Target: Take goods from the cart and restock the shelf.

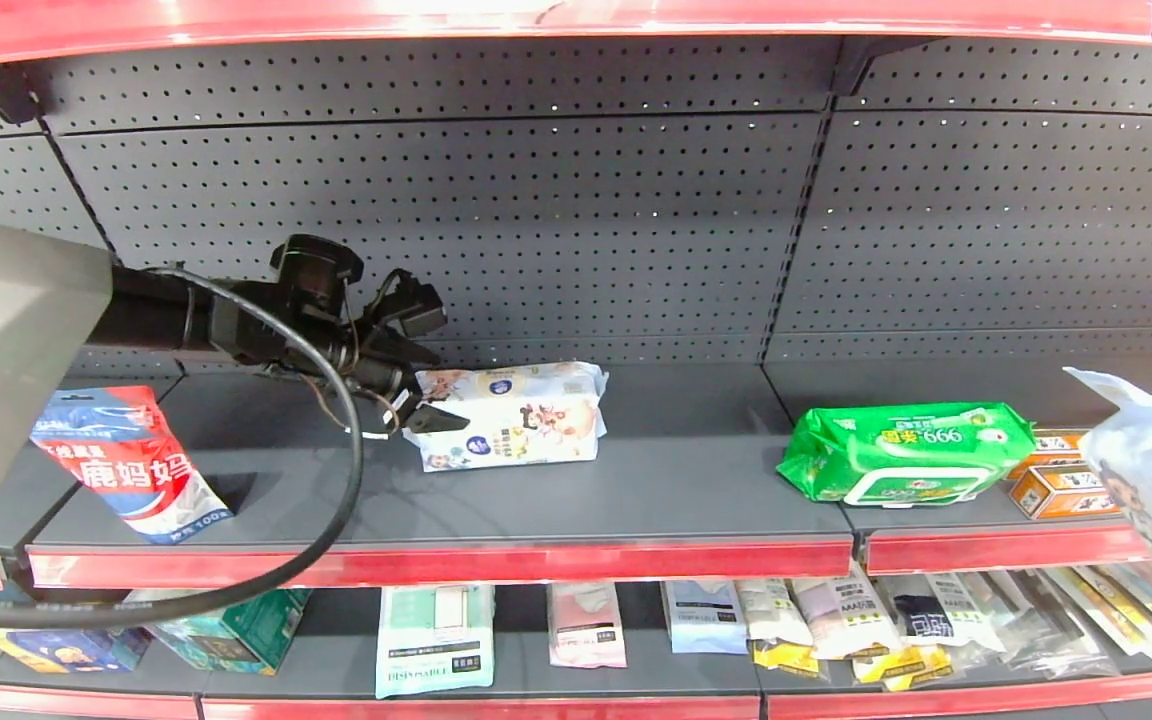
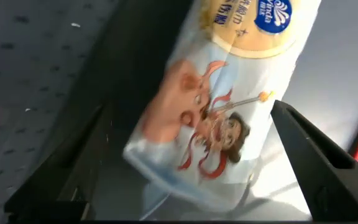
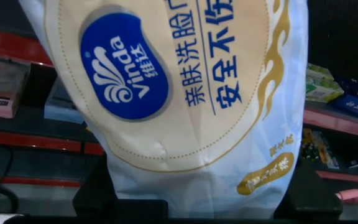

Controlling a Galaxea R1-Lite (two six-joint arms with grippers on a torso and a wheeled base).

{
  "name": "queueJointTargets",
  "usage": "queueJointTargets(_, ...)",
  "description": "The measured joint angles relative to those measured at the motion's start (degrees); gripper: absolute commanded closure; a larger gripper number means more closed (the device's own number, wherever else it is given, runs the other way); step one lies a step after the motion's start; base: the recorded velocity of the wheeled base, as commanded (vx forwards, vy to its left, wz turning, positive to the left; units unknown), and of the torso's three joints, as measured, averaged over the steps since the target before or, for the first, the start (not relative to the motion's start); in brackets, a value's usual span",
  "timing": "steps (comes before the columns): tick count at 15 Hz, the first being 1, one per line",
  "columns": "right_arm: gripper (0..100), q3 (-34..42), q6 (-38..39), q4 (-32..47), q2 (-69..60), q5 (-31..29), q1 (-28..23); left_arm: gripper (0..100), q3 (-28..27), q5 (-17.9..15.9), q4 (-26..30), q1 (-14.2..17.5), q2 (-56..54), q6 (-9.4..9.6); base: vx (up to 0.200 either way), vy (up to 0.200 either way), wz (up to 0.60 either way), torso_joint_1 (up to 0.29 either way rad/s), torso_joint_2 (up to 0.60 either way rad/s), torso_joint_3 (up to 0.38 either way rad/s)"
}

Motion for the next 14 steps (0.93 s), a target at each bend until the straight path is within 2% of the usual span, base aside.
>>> queueJointTargets(6,100,0.1,-0.5,0.0,0.2,0.0,0.0,0,-1.6,-0.1,1.2,-1.2,1.8,0.52,0.0,0.0,0.0,0.0,0.0,0.0)
queueJointTargets(7,100,0.2,-0.5,0.0,0.3,0.0,0.0,100,-1.9,-0.3,1.2,-1.1,2.0,0.57,0.0,0.0,0.0,0.0,0.0,0.0)
queueJointTargets(12,100,0.3,-0.5,0.0,0.4,0.0,0.0,100,-2.0,-0.6,2.6,-1.2,2.5,0.68,0.0,0.0,0.0,0.0,0.0,0.0)
queueJointTargets(14,100,0.4,-0.5,0.0,0.5,0.0,0.0,100,-1.9,-1.2,4.9,-1.2,1.9,0.77,0.0,0.0,0.0,0.0,0.0,0.0)
